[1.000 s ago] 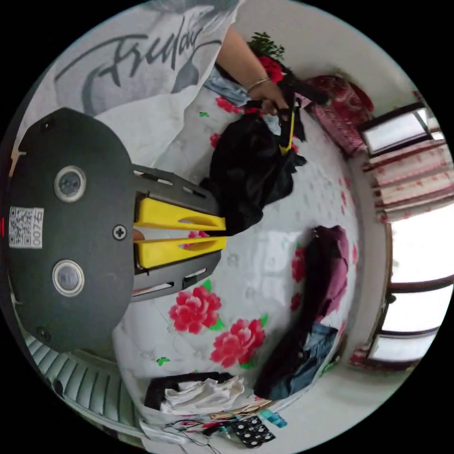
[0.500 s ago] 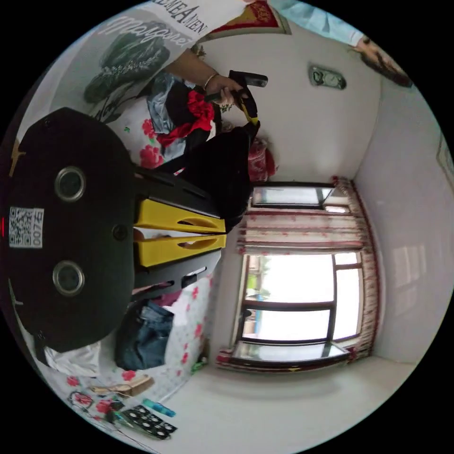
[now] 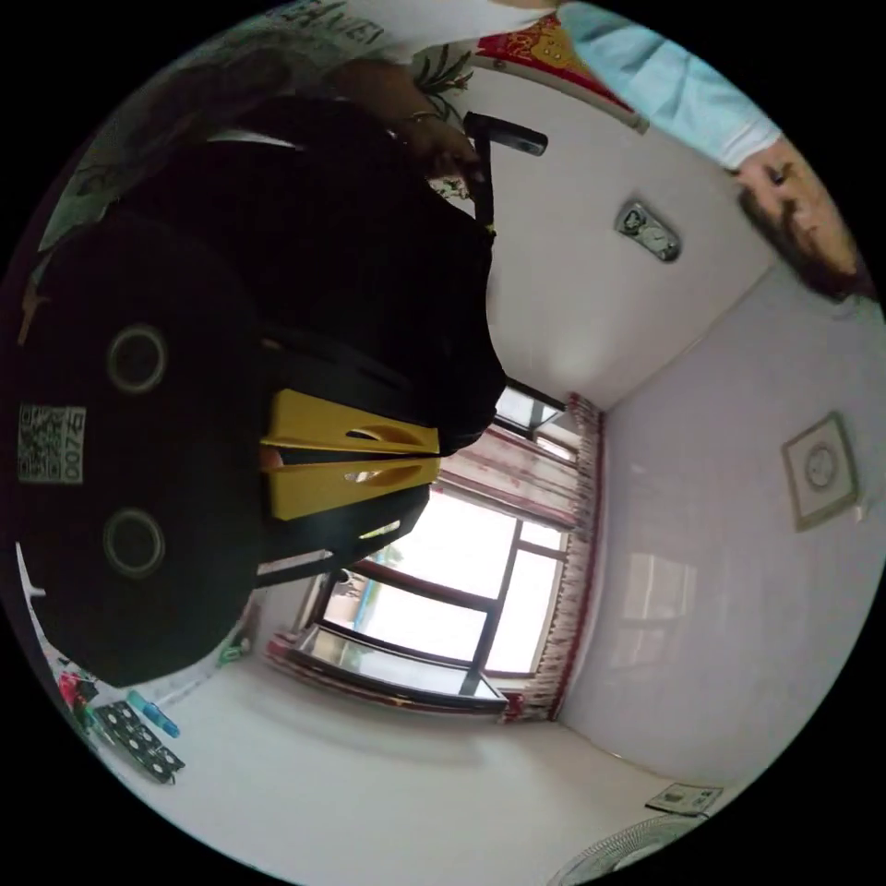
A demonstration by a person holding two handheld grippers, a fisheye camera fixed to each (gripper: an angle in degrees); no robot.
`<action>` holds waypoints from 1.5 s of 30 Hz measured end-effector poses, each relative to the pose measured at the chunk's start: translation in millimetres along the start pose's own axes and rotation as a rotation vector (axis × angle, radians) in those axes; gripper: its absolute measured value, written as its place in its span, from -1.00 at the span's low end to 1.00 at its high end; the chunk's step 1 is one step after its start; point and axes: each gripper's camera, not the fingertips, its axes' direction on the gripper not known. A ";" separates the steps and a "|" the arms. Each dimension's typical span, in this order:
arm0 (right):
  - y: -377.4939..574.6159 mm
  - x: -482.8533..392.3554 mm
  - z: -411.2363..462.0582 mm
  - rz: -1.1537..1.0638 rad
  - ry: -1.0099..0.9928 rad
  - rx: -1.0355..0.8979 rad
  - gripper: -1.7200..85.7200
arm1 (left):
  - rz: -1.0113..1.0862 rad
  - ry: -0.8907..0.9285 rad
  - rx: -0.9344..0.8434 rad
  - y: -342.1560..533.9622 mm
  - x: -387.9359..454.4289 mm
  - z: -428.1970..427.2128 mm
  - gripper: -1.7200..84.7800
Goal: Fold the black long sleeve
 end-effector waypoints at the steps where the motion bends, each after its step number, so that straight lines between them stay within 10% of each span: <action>1: 10.1 8.1 36.7 0.006 -0.005 -0.064 -0.96 | -0.070 0.005 -0.065 9.6 -23.2 28.0 -0.96; 9: 193.9 84.9 298.7 0.255 0.063 -0.722 -0.90 | -0.535 -0.302 -0.612 144.4 -180.1 200.8 -0.67; 17: 536.1 55.4 169.9 0.537 -0.042 -1.220 -0.80 | -0.621 -0.329 -0.986 387.3 -170.7 155.6 -0.68; 28: 650.4 0.1 203.7 0.373 -0.254 -1.537 -0.85 | -0.617 -0.088 -1.315 517.5 -131.3 238.5 -0.72; 34: 600.1 85.0 250.9 0.245 -0.286 -1.428 -0.94 | -0.282 -0.213 -1.511 548.7 -115.0 285.4 -0.85; 41: 505.7 351.7 210.8 0.514 0.591 -1.044 -0.89 | -0.268 -0.240 -1.504 569.4 -118.5 293.6 -0.86; 45: 529.1 349.5 202.3 0.592 0.464 -1.014 -0.85 | -0.304 -0.236 -1.488 580.2 -126.7 293.2 -0.86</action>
